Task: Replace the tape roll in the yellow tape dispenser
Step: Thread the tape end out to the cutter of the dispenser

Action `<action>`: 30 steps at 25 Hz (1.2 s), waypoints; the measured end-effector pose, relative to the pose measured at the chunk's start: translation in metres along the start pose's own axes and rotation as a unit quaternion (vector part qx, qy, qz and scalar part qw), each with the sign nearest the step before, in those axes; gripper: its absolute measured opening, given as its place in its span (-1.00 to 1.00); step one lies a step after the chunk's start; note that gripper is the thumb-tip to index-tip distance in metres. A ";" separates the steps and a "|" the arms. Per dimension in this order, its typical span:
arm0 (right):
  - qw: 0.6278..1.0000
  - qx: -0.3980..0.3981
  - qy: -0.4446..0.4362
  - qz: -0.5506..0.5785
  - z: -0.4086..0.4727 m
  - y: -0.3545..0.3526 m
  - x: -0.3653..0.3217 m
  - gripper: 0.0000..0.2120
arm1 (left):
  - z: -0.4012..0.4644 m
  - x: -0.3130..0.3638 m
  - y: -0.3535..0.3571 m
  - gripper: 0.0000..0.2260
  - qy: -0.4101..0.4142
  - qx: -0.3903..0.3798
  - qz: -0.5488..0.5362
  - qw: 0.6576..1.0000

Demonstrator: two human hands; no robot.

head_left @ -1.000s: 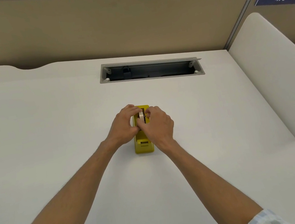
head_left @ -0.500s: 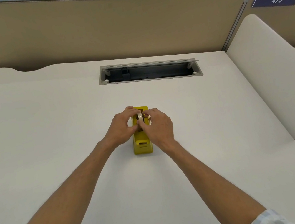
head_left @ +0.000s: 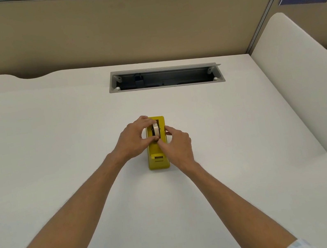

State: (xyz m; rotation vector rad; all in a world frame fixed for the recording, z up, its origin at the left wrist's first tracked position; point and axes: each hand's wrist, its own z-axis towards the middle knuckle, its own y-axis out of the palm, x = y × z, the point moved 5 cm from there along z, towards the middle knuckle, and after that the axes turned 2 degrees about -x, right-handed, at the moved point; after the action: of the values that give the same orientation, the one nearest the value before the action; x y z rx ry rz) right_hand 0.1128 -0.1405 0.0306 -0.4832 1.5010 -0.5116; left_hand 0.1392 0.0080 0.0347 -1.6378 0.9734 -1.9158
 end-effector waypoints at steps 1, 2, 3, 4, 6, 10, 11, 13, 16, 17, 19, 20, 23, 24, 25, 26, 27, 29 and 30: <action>1.000 -0.008 0.001 0.003 0.000 0.000 0.001 -0.81 | 0.001 0.000 -0.001 -0.53 -0.005 -0.004 0.011 1.000; 1.000 -0.014 0.004 0.007 0.001 0.000 0.001 -0.82 | 0.001 -0.001 -0.001 -0.53 -0.008 -0.009 0.014 1.000; 1.000 -0.020 0.008 0.013 0.001 0.000 0.002 -0.81 | 0.002 -0.002 -0.002 -0.53 -0.012 -0.016 0.011 1.000; 0.999 -0.025 0.012 0.019 0.002 -0.001 0.002 -0.80 | 0.002 -0.003 -0.002 -0.53 -0.017 -0.025 0.006 1.000; 0.999 -0.037 0.017 0.031 0.005 -0.002 0.003 -0.76 | 0.001 -0.005 -0.002 -0.53 -0.025 -0.036 0.001 0.999; 0.997 -0.057 0.010 0.053 0.007 -0.002 0.006 -0.70 | 0.000 -0.005 -0.003 -0.53 -0.034 -0.029 0.001 0.999; 0.997 -0.055 0.005 0.052 0.007 -0.002 0.004 -0.67 | 0.000 -0.005 -0.002 -0.52 -0.036 -0.027 0.002 0.999; 0.999 -0.026 -0.034 0.012 0.002 -0.005 -0.001 -0.59 | -0.001 -0.004 -0.002 -0.53 -0.040 -0.022 0.002 0.999; 0.987 0.024 -0.131 -0.087 -0.004 -0.008 -0.014 -0.65 | -0.004 -0.002 -0.003 -0.58 -0.039 -0.017 -0.006 0.999; 0.984 0.027 -0.143 -0.107 -0.004 -0.007 -0.016 -0.69 | -0.005 -0.001 -0.003 -0.59 -0.037 -0.016 -0.009 0.999; 0.983 0.030 -0.137 -0.123 -0.002 -0.007 -0.018 -0.74 | -0.006 0.001 -0.003 -0.61 -0.034 -0.012 -0.012 0.999; 0.983 0.033 -0.131 -0.121 0.000 -0.008 -0.018 -0.76 | -0.006 0.002 -0.003 -0.61 -0.034 -0.009 -0.013 0.999; 0.983 0.041 -0.147 -0.107 0.001 -0.010 -0.022 -0.80 | -0.006 0.004 -0.002 -0.60 -0.033 -0.006 -0.008 0.999; 0.981 0.041 -0.158 -0.107 0.001 -0.011 -0.024 -0.80 | -0.006 0.004 -0.001 -0.60 -0.031 -0.005 -0.007 0.999; 0.978 0.040 -0.169 -0.112 0.001 -0.012 -0.026 -0.81 | -0.006 0.005 -0.001 -0.60 -0.027 -0.003 -0.005 1.000; 0.977 0.038 -0.175 -0.118 0.002 -0.012 -0.027 -0.82 | -0.007 0.005 -0.001 -0.60 -0.024 -0.002 -0.001 1.000; 0.975 0.036 -0.178 -0.124 0.002 -0.012 -0.027 -0.83 | -0.007 0.005 -0.001 -0.60 -0.023 0.000 0.004 1.000; 0.972 0.041 -0.186 -0.137 0.002 -0.012 -0.028 -0.86 | -0.006 0.005 0.000 -0.60 -0.019 0.001 0.008 1.000; 0.969 0.048 -0.195 -0.147 0.001 -0.013 -0.029 -0.88 | -0.006 0.004 0.000 -0.60 -0.018 0.001 0.008 1.000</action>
State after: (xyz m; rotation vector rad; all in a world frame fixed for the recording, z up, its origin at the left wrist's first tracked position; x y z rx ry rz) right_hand 0.1138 -0.1334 0.0616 -0.6926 1.0281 -0.6734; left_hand 0.1324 0.0065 0.0376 -1.6532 0.9672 -1.8692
